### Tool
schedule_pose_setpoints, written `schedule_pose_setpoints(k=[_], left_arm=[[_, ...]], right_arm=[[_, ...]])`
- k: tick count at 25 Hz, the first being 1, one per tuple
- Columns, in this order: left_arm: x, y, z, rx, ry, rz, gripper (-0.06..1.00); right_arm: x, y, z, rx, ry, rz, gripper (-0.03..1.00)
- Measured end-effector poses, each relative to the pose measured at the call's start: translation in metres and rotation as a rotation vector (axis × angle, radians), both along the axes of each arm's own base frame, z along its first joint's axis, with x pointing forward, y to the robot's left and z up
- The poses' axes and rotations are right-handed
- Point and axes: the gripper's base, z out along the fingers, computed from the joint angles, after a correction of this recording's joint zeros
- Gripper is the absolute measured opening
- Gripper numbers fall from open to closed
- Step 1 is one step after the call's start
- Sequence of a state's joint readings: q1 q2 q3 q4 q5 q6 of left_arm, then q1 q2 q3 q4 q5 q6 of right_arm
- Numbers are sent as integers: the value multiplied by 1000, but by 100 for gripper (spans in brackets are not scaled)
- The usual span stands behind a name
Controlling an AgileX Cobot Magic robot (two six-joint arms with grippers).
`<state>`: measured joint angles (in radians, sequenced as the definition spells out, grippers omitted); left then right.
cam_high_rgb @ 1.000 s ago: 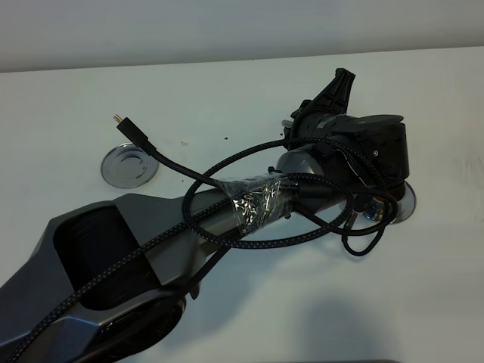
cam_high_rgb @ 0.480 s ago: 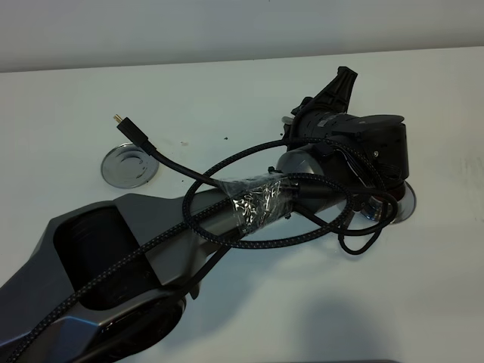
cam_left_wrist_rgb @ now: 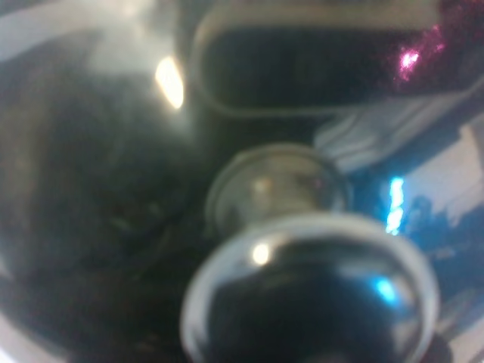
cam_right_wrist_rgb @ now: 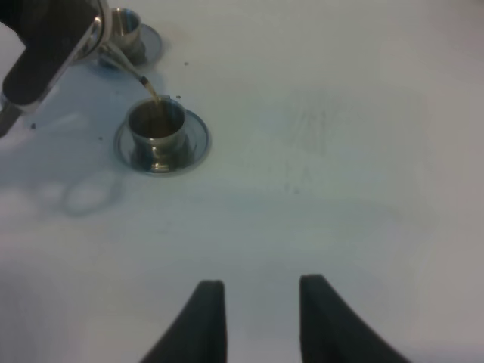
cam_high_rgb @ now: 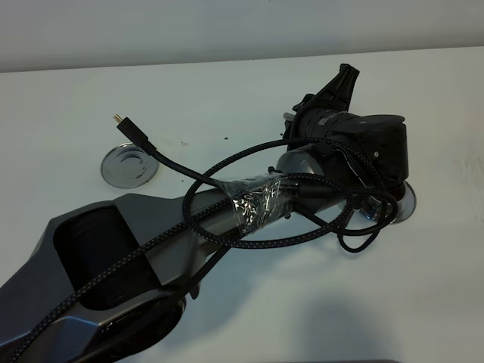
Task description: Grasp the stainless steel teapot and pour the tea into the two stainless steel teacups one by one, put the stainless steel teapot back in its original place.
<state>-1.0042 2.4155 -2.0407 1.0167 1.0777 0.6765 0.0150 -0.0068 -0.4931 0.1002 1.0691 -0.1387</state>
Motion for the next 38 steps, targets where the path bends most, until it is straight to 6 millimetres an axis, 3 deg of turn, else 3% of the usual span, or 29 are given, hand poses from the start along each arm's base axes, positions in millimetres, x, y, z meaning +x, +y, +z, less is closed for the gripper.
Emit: schedule_pose_setpoints(k=[25, 38], left_arm=[[-6, 8, -10, -66, 138, 127, 22], [-8, 8, 24, -419, 321, 334, 22]], right_arm=[[0, 0, 0, 0, 0, 0, 23], [0, 0, 0, 0, 0, 0, 23]])
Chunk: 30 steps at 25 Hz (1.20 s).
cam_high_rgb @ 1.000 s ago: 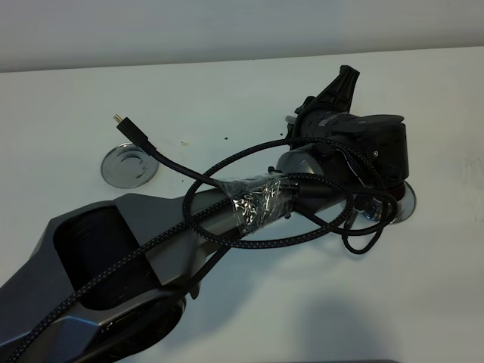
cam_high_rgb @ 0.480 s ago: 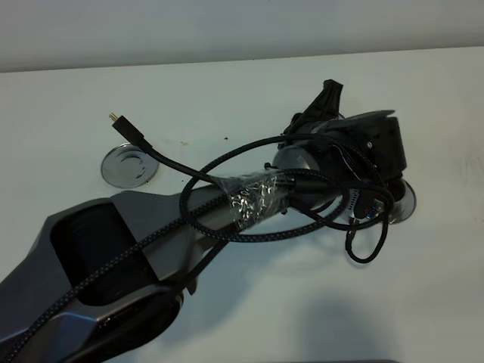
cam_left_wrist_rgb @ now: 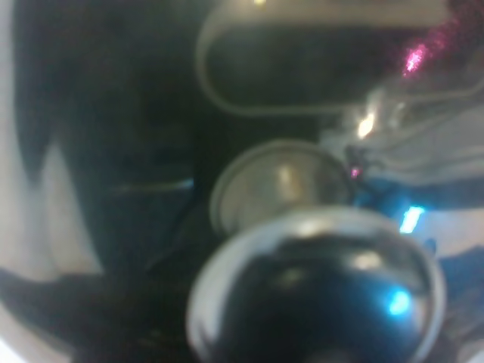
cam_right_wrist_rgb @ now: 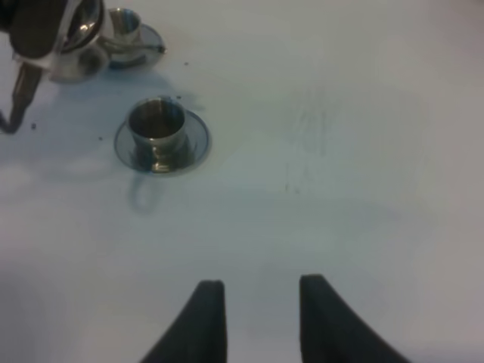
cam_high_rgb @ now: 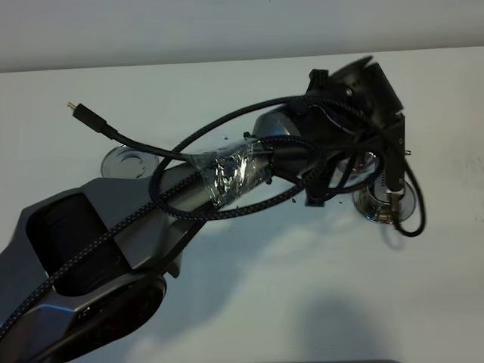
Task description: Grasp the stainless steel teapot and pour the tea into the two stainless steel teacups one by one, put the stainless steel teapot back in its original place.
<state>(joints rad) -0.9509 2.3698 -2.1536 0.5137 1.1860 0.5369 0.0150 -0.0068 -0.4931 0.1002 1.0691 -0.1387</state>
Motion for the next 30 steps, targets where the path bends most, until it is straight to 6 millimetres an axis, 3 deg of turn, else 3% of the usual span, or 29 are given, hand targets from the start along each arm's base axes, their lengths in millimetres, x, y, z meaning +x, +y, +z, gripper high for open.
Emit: schedule_pose_setpoints(k=[13, 22, 30], left_arm=[[3, 4, 4, -348, 299, 287, 22], [-14, 18, 13, -341, 340, 347, 22], [-32, 39, -18, -261, 389, 433, 22]], right_arm=[[0, 0, 0, 1, 0, 1, 23], [0, 0, 0, 2, 0, 1, 23], [0, 0, 0, 3, 0, 2, 23]])
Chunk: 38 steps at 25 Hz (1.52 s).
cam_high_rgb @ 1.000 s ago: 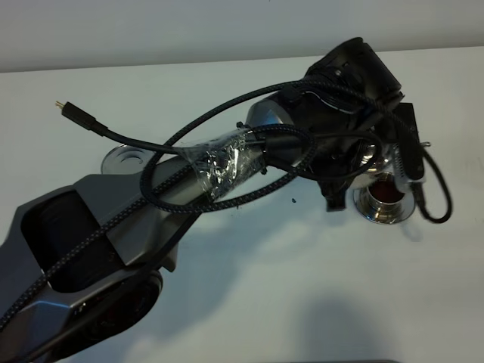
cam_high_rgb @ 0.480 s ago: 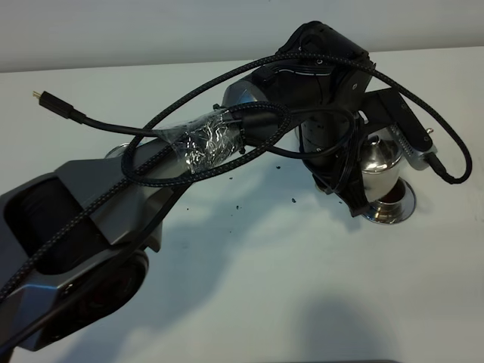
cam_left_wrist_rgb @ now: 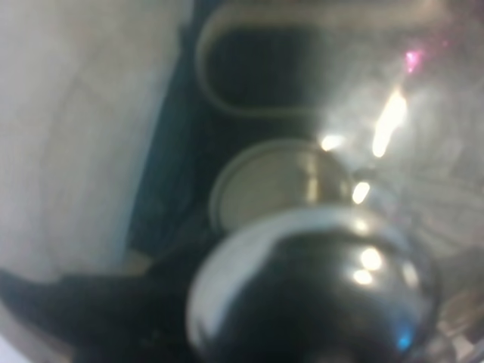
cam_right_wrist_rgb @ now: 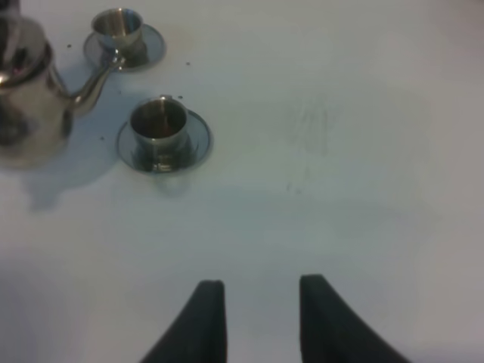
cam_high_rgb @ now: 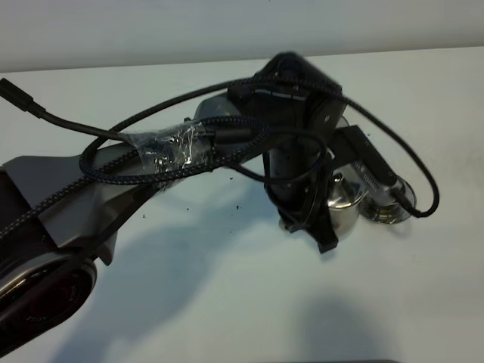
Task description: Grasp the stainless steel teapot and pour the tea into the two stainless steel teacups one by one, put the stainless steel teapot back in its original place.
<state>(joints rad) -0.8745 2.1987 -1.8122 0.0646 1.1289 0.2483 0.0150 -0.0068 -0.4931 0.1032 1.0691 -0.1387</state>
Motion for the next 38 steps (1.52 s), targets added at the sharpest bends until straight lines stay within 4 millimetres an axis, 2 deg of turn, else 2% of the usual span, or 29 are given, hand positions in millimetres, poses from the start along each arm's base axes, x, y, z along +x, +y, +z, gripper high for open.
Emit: schedule_pose_setpoints(k=[3, 9, 16, 19, 22, 25, 29, 32, 36, 38], left_arm=[[0, 0, -8, -20, -13, 18, 22], [4, -5, -9, -75, -56, 33, 22], [0, 1, -30, -73, -60, 29, 22], [3, 2, -21, -84, -92, 23, 22], [9, 11, 2, -119, -141, 36, 22], [25, 30, 25, -142, -211, 68, 22], [55, 56, 39, -147, -268, 116, 22], [74, 65, 49, -149, -309, 108, 22], [99, 66, 51, -84, -352, 96, 22], [113, 64, 42, -34, -356, 92, 22]], right_arm=[[0, 0, 0, 1, 0, 0, 23], [0, 0, 0, 1, 0, 0, 23], [0, 0, 0, 1, 0, 0, 23], [0, 0, 0, 1, 0, 0, 23], [0, 0, 0, 1, 0, 0, 23], [0, 0, 0, 1, 0, 0, 23], [0, 0, 0, 1, 0, 0, 23], [0, 0, 0, 1, 0, 0, 23], [0, 0, 0, 1, 0, 0, 23], [0, 0, 0, 1, 0, 0, 23]])
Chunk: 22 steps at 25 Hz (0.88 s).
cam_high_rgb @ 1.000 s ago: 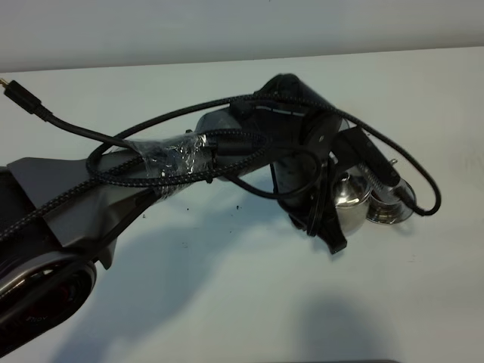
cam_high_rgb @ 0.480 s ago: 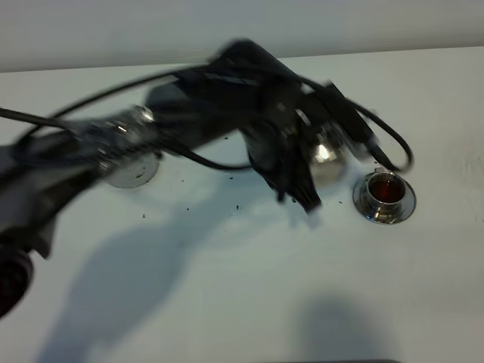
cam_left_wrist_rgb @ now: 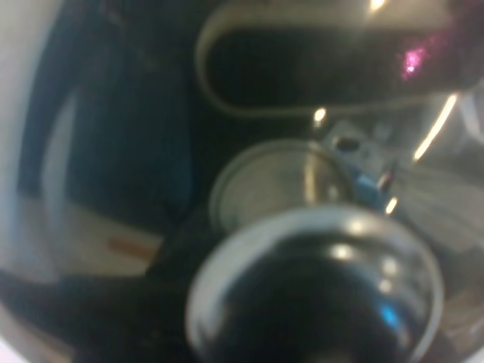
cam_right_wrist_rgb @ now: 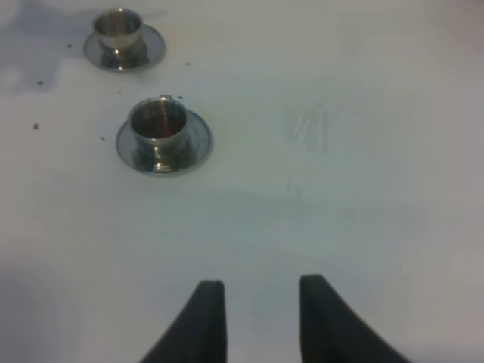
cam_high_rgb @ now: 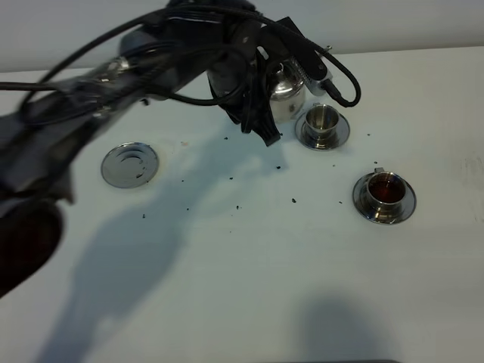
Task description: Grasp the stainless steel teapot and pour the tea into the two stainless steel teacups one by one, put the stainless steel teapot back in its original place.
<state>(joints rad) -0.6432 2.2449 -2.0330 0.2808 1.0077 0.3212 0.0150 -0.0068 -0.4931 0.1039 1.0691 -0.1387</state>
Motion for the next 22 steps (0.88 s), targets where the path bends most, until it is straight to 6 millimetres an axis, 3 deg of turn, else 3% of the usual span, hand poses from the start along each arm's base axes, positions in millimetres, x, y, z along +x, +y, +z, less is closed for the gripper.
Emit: schedule_pose_setpoints(k=[8, 14, 22], left_arm=[[37, -2, -27, 90, 2, -28, 22], [43, -5, -42, 127, -2, -80, 22], [44, -6, -42, 119, -19, -87, 22]], right_arm=[[0, 0, 0, 0, 0, 0, 23], [0, 0, 0, 1, 0, 0, 23], [0, 0, 0, 1, 0, 0, 23]])
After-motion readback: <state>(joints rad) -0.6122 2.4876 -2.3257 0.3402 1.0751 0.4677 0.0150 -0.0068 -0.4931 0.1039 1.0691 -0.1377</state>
